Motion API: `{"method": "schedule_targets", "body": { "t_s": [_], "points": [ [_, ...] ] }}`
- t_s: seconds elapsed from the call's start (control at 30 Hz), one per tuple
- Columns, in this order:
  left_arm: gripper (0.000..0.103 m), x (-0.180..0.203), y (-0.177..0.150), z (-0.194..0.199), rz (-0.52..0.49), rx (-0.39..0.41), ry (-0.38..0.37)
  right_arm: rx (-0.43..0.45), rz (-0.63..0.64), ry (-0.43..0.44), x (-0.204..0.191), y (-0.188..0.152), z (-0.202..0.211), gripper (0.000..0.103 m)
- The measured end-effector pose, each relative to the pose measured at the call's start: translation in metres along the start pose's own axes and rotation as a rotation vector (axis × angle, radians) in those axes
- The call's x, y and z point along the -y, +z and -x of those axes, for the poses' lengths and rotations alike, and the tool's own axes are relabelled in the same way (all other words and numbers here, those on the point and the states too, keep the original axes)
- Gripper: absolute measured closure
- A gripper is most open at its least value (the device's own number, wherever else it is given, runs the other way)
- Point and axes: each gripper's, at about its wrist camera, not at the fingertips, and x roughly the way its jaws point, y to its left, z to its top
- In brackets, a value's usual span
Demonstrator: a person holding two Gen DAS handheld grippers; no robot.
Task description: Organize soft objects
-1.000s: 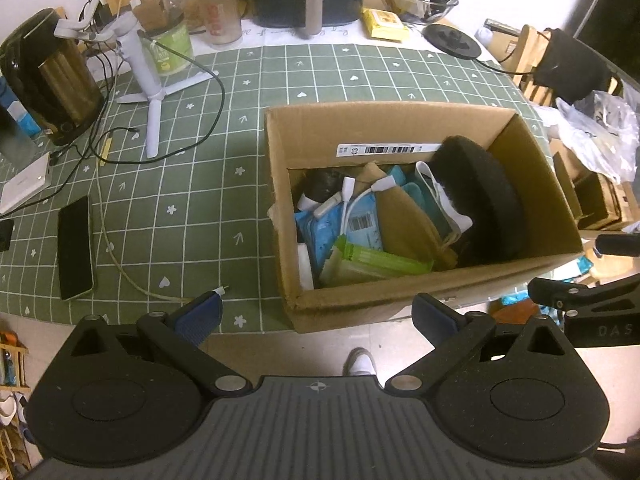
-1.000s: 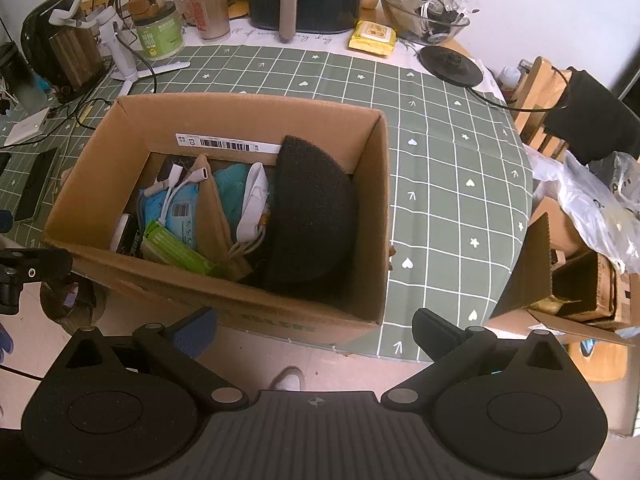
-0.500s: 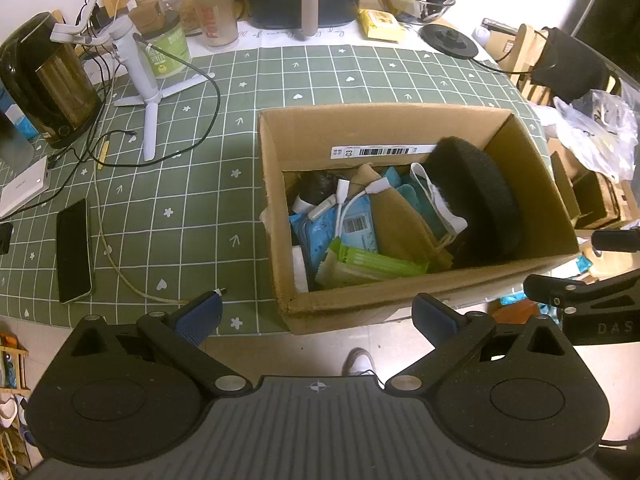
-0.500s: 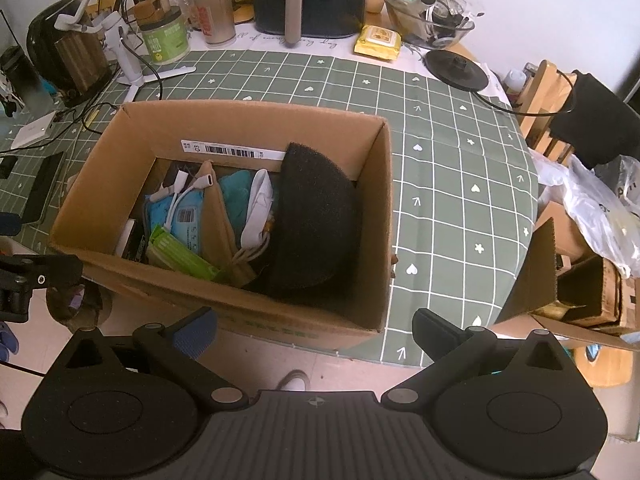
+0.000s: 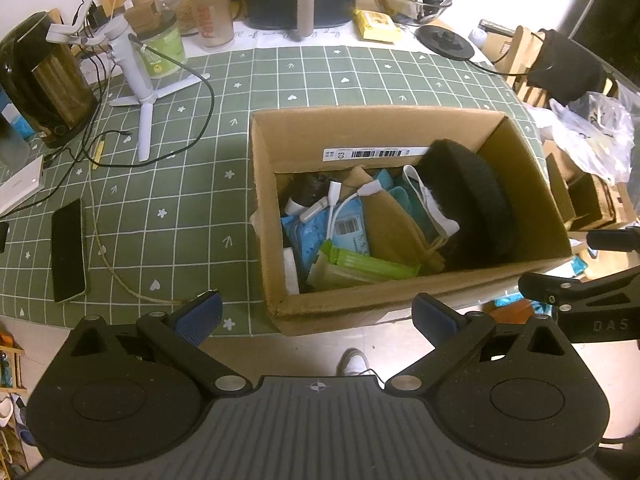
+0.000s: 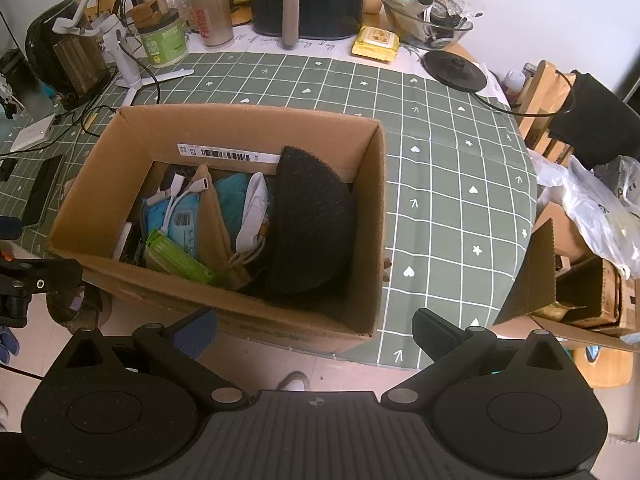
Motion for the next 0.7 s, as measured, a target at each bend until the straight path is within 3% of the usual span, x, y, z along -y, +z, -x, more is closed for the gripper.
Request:
{"method": "schedule_targets", "body": {
  "t_s": [0.7],
  "points": [
    [0.000,0.0000,0.0088,-0.0030,-0.004,-0.014,-0.006,0.006,0.000,0.001,0.0029,0.0083,-0.0009,0.000]
  ]
}}
